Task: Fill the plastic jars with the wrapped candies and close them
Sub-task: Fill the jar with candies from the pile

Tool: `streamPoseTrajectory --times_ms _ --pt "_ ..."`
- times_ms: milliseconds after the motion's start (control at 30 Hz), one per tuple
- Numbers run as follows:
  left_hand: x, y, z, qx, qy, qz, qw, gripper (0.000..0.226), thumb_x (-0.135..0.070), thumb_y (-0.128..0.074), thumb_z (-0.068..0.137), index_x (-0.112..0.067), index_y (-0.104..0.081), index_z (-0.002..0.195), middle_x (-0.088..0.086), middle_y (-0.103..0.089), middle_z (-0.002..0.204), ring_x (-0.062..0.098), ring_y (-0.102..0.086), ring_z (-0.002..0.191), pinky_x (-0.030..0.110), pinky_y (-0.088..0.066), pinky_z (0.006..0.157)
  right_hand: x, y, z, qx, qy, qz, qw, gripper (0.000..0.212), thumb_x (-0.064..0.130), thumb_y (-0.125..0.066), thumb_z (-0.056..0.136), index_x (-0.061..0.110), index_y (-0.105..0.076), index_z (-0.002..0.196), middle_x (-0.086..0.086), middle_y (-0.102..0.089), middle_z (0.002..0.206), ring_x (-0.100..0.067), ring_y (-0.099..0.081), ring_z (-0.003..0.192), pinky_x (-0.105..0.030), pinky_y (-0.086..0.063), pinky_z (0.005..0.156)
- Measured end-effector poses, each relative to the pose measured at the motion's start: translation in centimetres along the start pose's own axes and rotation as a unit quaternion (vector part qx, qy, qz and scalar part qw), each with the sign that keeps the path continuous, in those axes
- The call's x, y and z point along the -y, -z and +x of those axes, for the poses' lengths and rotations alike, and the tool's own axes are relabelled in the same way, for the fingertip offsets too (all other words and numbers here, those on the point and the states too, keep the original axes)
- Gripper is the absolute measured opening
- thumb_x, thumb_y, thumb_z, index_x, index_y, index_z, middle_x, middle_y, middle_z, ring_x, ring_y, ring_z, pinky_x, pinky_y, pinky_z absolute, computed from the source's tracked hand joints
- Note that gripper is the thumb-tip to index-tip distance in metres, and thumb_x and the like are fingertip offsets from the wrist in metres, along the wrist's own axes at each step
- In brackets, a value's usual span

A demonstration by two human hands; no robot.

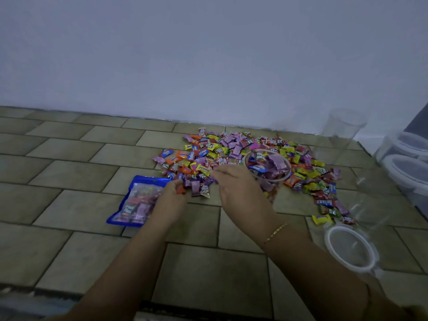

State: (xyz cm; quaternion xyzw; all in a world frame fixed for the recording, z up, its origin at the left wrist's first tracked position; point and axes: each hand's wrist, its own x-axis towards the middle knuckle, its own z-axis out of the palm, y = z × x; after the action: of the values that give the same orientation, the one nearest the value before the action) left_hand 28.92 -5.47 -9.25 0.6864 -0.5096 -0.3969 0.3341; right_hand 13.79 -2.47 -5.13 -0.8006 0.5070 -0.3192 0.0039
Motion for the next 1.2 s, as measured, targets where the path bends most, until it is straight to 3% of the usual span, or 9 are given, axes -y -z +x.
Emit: streamPoseTrajectory --times_ms 100,200,300,500,633,767,967,1067,1200 --pt "0.9 0.4 1.0 0.011 -0.006 0.069 0.998 0.047 0.000 -0.041 0.096 -0.013 -0.039 0.141 0.011 -0.053 0.132 0.021 -0.053 0.112 0.028 -0.043 0.084 0.5 -1.4 0.1 0.132 -0.062 -0.010 0.989 0.049 -0.003 -0.042 0.092 0.006 -0.040 0.140 -0.011 -0.041 0.143 -0.027 -0.037 0.131 -0.036 -0.035 0.107" --pt "1.8 0.4 2.1 0.012 -0.068 0.167 0.984 0.033 0.003 -0.046 0.092 -0.004 -0.054 0.123 0.017 -0.058 0.123 0.030 -0.053 0.115 0.026 -0.039 0.086 0.7 -3.4 0.5 0.195 -0.094 -0.056 0.975 0.046 0.004 -0.044 0.092 0.008 -0.041 0.138 -0.011 -0.043 0.136 -0.028 -0.043 0.122 -0.040 -0.040 0.101" --pt "2.2 -0.1 2.4 0.026 -0.094 0.253 0.963 0.047 -0.001 -0.048 0.091 -0.008 -0.041 0.137 0.015 -0.039 0.143 0.026 -0.040 0.130 0.032 -0.035 0.104 0.2 -5.3 0.8 0.243 -0.143 -0.051 0.958 0.046 0.011 -0.044 0.094 0.012 -0.034 0.140 -0.008 -0.037 0.139 -0.026 -0.043 0.120 -0.040 -0.042 0.096" --pt "1.2 -0.5 3.3 0.051 -0.168 0.471 0.864 0.060 -0.028 -0.048 0.096 -0.016 -0.022 0.148 0.011 -0.024 0.150 0.028 -0.031 0.135 0.040 -0.035 0.106 -0.6 -8.5 1.5 0.253 -0.106 -0.095 0.957 0.057 0.031 -0.034 0.100 0.026 -0.010 0.151 -0.003 -0.011 0.158 -0.029 -0.028 0.134 -0.038 -0.031 0.103" --pt "0.9 -0.5 3.8 0.079 -0.167 0.548 0.816 0.050 -0.031 -0.039 0.099 -0.019 -0.029 0.146 0.011 -0.029 0.148 0.031 -0.029 0.135 0.042 -0.034 0.107 -1.4 -8.7 1.2 0.265 -0.087 -0.134 0.951 0.049 0.033 -0.034 0.099 0.020 -0.027 0.146 -0.004 -0.026 0.152 -0.026 -0.035 0.127 -0.035 -0.034 0.098" --pt "1.1 -0.8 3.4 0.098 -0.213 0.553 0.799 0.042 -0.023 -0.038 0.099 -0.014 -0.039 0.141 0.010 -0.033 0.145 0.030 -0.034 0.130 0.039 -0.033 0.108 -1.2 -8.4 0.5 0.239 -0.092 -0.089 0.963 0.030 0.019 -0.038 0.097 0.015 -0.050 0.124 -0.004 -0.049 0.131 -0.021 -0.042 0.120 -0.031 -0.032 0.096" --pt "1.0 -1.4 2.8 0.096 -0.224 0.487 0.838 0.048 -0.024 -0.040 0.098 -0.019 -0.029 0.145 0.009 -0.038 0.144 0.029 -0.036 0.130 0.040 -0.039 0.104 -0.7 -7.4 -0.5 0.251 -0.127 -0.058 0.958 0.031 0.010 -0.033 0.097 0.010 -0.046 0.126 -0.010 -0.050 0.129 -0.026 -0.045 0.118 -0.035 -0.037 0.092" --pt "0.7 -1.7 2.4 0.117 -0.247 0.523 0.808 0.061 -0.028 -0.042 0.097 -0.030 -0.012 0.151 0.009 -0.031 0.149 0.030 -0.031 0.134 0.041 -0.038 0.104 -0.5 -6.8 -1.0 0.264 -0.136 -0.049 0.954 0.035 0.010 -0.032 0.098 0.009 -0.041 0.132 -0.012 -0.047 0.133 -0.026 -0.044 0.120 -0.036 -0.038 0.092" --pt "0.1 -2.1 2.3 0.127 -0.250 0.546 0.790 0.058 -0.027 -0.043 0.098 -0.031 -0.018 0.150 0.010 -0.030 0.146 0.029 -0.032 0.132 0.039 -0.039 0.101 -0.3 -6.1 -1.8 0.261 -0.136 -0.074 0.953 0.034 0.009 -0.033 0.097 0.009 -0.043 0.129 -0.013 -0.049 0.129 -0.028 -0.045 0.119 -0.038 -0.040 0.091"
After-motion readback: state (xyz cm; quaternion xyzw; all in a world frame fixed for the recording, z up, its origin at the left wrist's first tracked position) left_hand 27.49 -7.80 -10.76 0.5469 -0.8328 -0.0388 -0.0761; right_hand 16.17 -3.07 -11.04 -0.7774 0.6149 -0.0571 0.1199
